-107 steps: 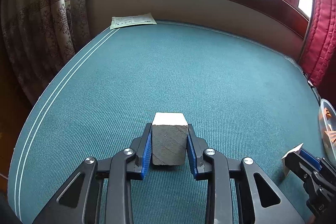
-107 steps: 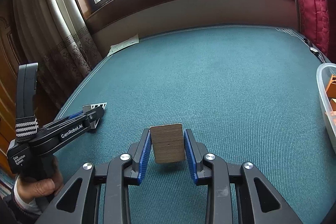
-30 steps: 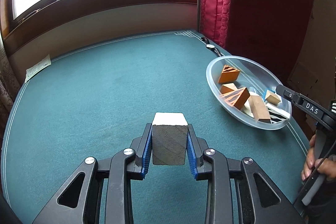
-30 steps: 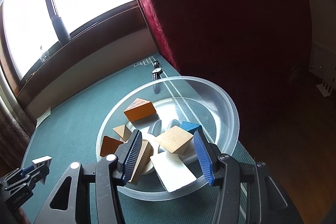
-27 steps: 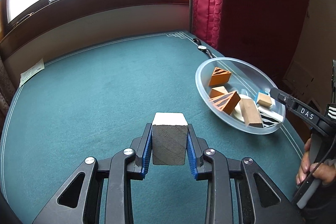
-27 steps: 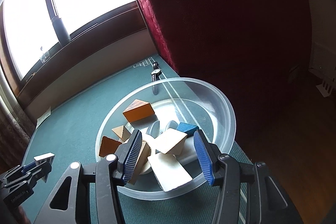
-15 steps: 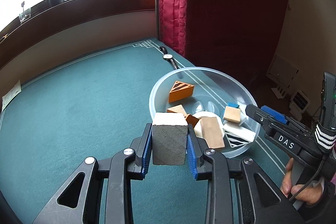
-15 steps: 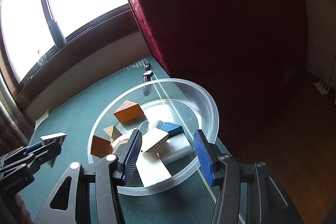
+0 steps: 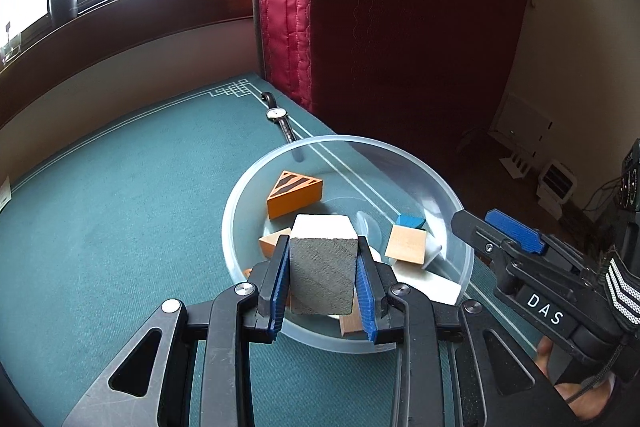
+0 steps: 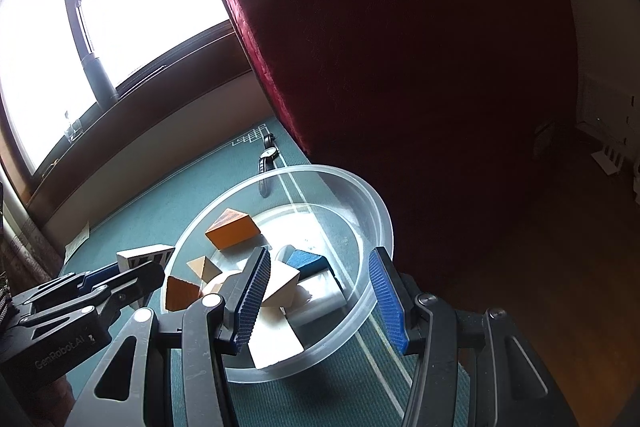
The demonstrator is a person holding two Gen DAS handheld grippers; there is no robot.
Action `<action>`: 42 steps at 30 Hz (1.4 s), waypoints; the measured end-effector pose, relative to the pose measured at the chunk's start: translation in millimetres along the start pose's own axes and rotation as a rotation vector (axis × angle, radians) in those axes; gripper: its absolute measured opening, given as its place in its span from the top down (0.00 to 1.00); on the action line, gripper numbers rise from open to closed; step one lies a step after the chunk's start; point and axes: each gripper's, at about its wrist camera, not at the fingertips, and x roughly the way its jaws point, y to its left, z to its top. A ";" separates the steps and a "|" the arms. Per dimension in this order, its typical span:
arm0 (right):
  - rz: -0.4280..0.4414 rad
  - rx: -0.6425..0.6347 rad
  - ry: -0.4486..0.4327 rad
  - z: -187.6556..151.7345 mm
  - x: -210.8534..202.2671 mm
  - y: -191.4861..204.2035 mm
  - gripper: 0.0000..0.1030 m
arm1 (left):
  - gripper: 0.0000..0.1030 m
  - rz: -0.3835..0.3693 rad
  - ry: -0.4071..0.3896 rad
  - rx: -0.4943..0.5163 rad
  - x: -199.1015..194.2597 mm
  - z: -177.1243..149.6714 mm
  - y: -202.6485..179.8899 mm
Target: Organize rigid objects
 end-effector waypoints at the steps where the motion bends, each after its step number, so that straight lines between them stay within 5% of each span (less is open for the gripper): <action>1: -0.001 0.001 0.001 -0.3 0.4 -0.3 0.47 | 0.70 -0.004 0.001 0.002 2.2 1.5 -1.2; 13: -0.003 0.005 0.001 0.7 1.7 0.9 0.47 | 0.69 -0.038 0.010 0.008 25.3 14.3 -11.7; 18: -0.008 0.013 0.003 1.2 2.6 -0.1 0.39 | 0.27 0.009 0.016 -0.043 24.3 12.4 -1.0; 22: -0.020 0.025 -0.013 2.3 0.5 -1.9 0.21 | 0.20 0.031 0.005 -0.081 16.5 8.7 11.1; 42: -0.068 -0.024 0.026 -9.0 -10.3 7.3 0.01 | 0.03 0.187 -0.009 -0.021 -11.3 -16.2 15.5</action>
